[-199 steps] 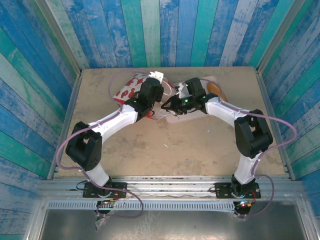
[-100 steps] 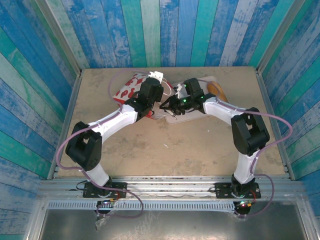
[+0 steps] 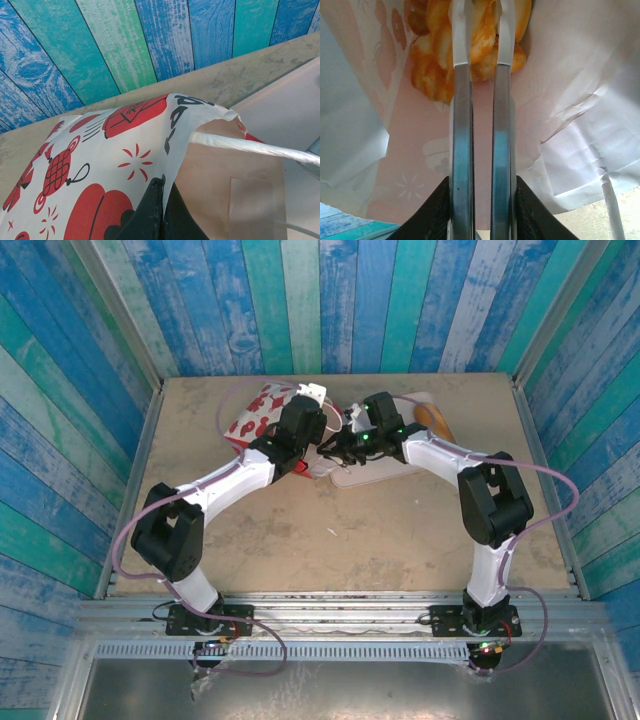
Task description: Take the fake bread out of the paper bag
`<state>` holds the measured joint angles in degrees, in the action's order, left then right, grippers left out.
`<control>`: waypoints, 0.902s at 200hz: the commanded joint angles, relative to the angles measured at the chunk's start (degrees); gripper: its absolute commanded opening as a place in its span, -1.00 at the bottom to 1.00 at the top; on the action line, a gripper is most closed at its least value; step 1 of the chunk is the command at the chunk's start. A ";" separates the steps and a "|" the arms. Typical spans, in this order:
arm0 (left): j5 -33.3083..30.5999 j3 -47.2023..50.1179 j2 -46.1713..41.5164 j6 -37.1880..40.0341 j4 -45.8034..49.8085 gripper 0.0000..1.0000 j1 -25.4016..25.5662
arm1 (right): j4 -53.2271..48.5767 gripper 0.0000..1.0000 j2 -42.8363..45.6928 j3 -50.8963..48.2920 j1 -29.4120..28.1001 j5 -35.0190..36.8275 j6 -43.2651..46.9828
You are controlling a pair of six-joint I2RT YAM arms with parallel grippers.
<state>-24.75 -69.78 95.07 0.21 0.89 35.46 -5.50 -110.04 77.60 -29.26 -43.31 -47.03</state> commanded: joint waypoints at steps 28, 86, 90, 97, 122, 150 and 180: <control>-1.35 1.03 -2.45 -0.74 -1.59 -1.00 0.13 | 2.26 -0.72 5.30 -3.37 -1.67 3.20 1.08; -7.94 0.02 -1.38 -4.59 -1.17 -1.00 0.11 | 8.75 -0.91 14.73 -15.33 -2.41 6.24 -4.09; -8.02 0.04 -1.41 -4.80 -1.23 -1.00 0.13 | 9.47 -0.92 15.37 -16.28 -2.46 6.44 -4.53; -8.07 -0.09 -1.32 -5.10 -1.31 -1.00 0.13 | 10.50 -0.92 16.40 -17.74 -2.55 6.70 -5.30; -8.29 -0.35 -1.11 -5.61 -1.41 -1.00 0.13 | 12.44 -0.94 20.34 -22.25 -2.58 7.96 -6.76; -8.73 -1.07 -0.64 -5.92 -0.90 -1.00 0.02 | 12.37 -0.95 24.45 -25.31 -2.60 9.20 -6.81; -9.91 -2.29 0.44 -7.09 0.57 -1.00 0.04 | 11.18 -0.95 28.29 -27.84 -2.38 10.89 -6.71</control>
<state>-32.10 -69.91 95.09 -4.89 0.89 35.62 3.46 -85.84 51.20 -31.53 -34.22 -53.58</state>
